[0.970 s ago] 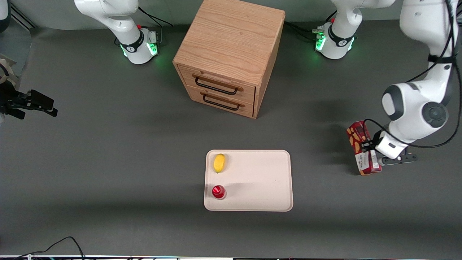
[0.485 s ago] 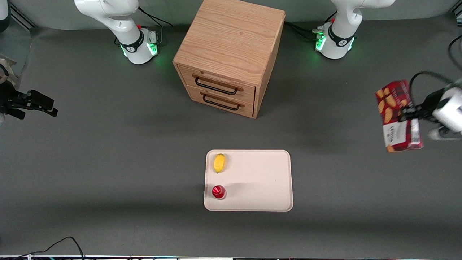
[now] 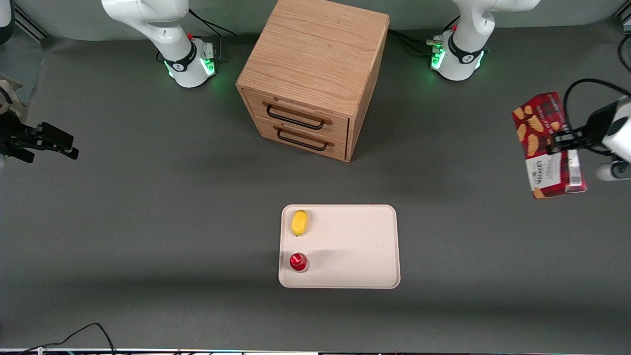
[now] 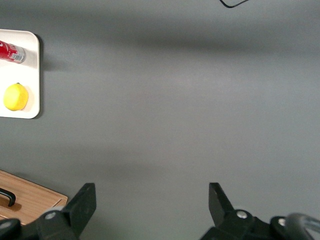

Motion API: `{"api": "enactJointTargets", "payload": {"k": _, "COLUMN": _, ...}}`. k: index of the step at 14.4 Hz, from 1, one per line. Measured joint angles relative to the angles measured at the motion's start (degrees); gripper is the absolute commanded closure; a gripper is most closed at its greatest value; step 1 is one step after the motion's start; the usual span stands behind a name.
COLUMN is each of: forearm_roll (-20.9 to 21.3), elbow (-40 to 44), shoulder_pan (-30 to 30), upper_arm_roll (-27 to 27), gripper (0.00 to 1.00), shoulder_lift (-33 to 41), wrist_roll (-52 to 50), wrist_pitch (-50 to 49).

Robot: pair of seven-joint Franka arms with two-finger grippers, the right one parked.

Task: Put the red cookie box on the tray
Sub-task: 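Close the left gripper on the cookie box and lift it, then carry the held cookie box over the cream tray beside the lemon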

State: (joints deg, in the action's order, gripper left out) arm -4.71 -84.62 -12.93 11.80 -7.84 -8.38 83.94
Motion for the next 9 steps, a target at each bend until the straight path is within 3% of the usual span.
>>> {"api": "enactJointTargets", "payload": {"k": 2, "forearm_roll": -0.27, "elbow": 2.49, "shoulder_pan": -1.77, "upper_arm_roll": -2.56, "gripper": 1.00, "shoulder_lift": -3.04, "wrist_roll": -7.08, "wrist_pitch": 0.35}}
{"api": "enactJointTargets", "payload": {"k": 6, "forearm_roll": -0.90, "elbow": 15.15, "shoulder_pan": -3.33, "upper_arm_roll": -13.41, "gripper": 1.00, "shoulder_lift": -15.47, "wrist_roll": -25.57, "wrist_pitch": 2.96}}
{"api": "enactJointTargets", "payload": {"k": 9, "forearm_roll": -0.88, "elbow": 21.00, "shoulder_pan": -4.99, "upper_arm_roll": -17.37, "gripper": 1.00, "shoulder_lift": -24.73, "wrist_roll": -32.60, "wrist_pitch": 10.99}}
